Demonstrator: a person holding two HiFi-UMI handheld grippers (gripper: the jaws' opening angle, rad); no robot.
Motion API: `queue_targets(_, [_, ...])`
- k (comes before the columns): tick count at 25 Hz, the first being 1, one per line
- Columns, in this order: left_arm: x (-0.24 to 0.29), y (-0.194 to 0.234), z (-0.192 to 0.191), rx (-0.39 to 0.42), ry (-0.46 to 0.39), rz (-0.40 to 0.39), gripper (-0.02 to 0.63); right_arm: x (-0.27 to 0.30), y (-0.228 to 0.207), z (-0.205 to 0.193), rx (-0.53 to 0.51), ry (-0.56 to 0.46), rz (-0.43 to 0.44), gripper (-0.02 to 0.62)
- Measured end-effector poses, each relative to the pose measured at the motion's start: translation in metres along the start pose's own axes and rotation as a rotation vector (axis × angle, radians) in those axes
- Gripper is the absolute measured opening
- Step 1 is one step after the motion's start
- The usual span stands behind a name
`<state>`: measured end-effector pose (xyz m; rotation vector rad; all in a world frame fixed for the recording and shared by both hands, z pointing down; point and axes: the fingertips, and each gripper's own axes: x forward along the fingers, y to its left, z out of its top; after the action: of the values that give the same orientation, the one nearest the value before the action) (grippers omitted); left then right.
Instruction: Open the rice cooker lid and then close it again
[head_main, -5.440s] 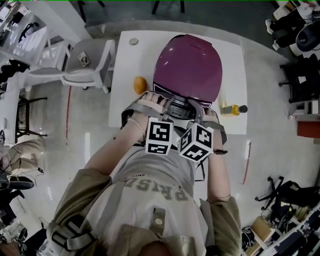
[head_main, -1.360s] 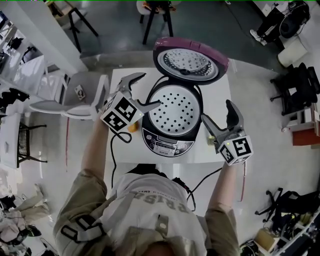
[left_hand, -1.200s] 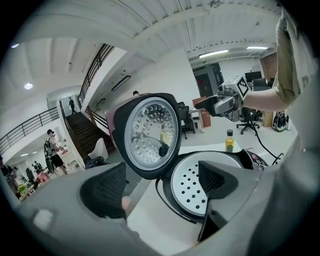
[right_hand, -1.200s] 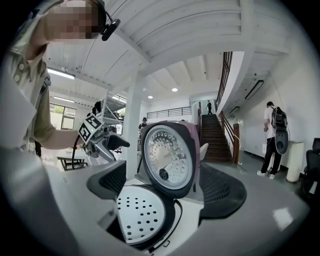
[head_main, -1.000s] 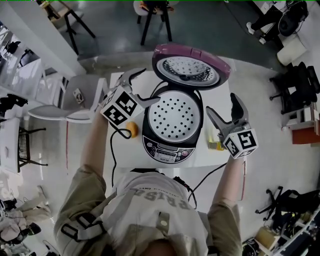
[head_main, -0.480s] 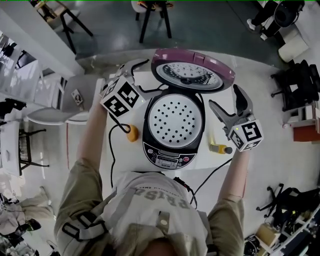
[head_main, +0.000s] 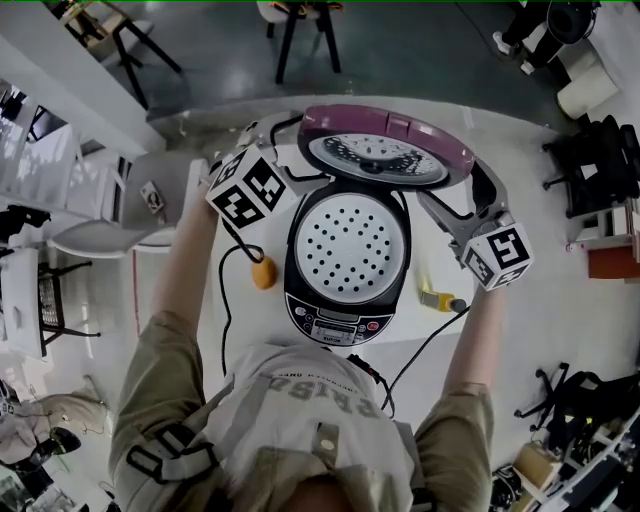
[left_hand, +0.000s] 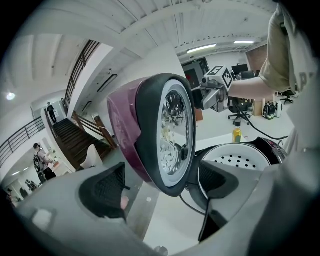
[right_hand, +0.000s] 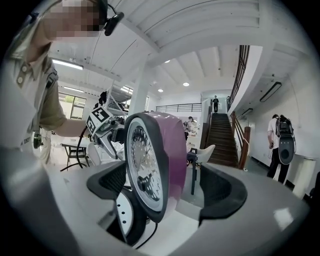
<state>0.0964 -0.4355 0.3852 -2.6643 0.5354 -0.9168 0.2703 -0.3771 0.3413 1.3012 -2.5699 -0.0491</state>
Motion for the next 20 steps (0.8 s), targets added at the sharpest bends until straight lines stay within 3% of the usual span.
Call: queue_targets(20, [0.006, -0.005, 0.011, 0.062, 0.016, -0.038, 0.476, 0.022, 0.019, 0.009, -0.063, 0.022, 0.106, 0.439])
